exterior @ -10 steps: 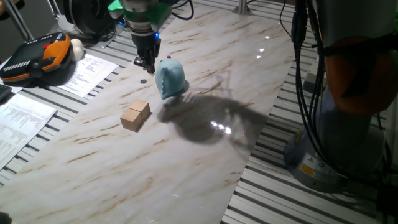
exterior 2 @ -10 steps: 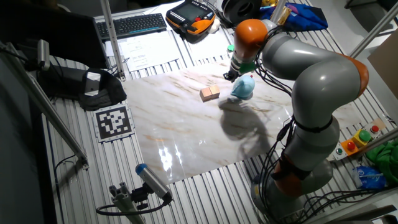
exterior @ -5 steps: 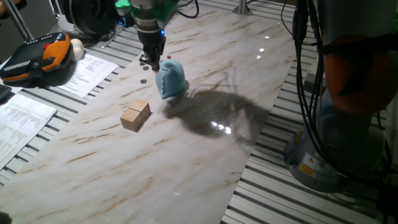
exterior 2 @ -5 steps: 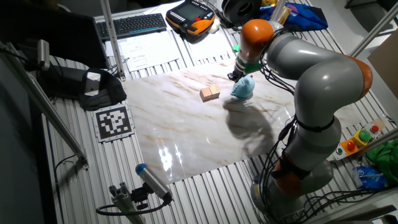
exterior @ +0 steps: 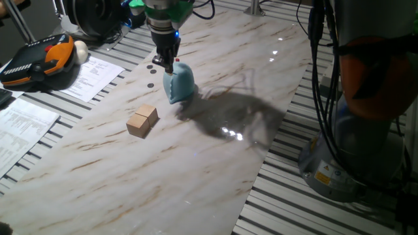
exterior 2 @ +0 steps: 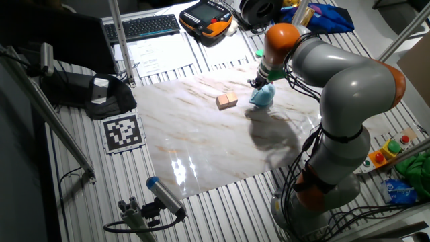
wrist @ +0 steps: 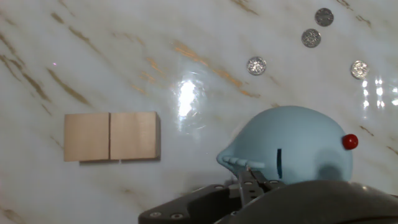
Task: Drop coins into a piggy bank
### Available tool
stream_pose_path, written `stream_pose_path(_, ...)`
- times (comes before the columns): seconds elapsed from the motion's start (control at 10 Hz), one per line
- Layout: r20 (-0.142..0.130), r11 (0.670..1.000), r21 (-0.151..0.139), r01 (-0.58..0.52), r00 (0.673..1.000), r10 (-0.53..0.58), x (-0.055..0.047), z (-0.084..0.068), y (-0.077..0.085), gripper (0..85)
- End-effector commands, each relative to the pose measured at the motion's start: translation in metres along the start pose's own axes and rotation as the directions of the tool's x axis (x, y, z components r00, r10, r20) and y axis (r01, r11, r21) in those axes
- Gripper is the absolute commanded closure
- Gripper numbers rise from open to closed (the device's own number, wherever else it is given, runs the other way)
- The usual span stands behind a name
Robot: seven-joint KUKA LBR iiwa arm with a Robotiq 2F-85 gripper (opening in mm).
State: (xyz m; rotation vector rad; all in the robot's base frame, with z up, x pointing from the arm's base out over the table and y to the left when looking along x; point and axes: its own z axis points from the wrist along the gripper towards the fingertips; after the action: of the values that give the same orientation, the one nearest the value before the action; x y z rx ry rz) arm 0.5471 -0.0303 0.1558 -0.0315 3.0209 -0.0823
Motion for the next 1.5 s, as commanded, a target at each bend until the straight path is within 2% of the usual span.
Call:
stream_pose_path(0.0, 0.002, 1.0, 0.003, -0.001, 1.0, 0.001, 0.0009, 0.0009, -0.0018, 85.0)
stream_pose_path(0.1, 0.002, 1.0, 0.015, -0.006, 1.0, 0.006, 0.0025, 0.0024, -0.0044, 85.0)
stream_pose_path(0.4, 0.006, 1.0, 0.021, -0.002, 1.0, 0.002, 0.0057, 0.0057, -0.0098, 85.0)
stream_pose_path(0.6, 0.022, 0.999, 0.003, -0.032, 0.999, 0.032, 0.0039, 0.0081, -0.0105, 85.0)
stream_pose_path(0.7, 0.021, 0.998, -0.009, -0.061, 0.998, 0.061, 0.0032, 0.0095, -0.0112, 85.0)
stream_pose_path(0.9, 0.018, 0.997, -0.01, -0.07, 0.997, 0.071, 0.0013, 0.01, -0.0102, 85.0)
stream_pose_path(1.0, 0.004, 0.997, -0.006, -0.076, 0.997, 0.076, 0.001, 0.0098, -0.0099, 85.0)
stream_pose_path(1.2, -0.008, 0.995, -0.021, -0.095, 0.995, 0.095, -0.0008, 0.0086, -0.0075, 85.0)
stream_pose_path(1.4, -0.006, 0.996, 0.0, -0.092, 0.996, 0.092, -0.0039, 0.0086, -0.005, 85.0)
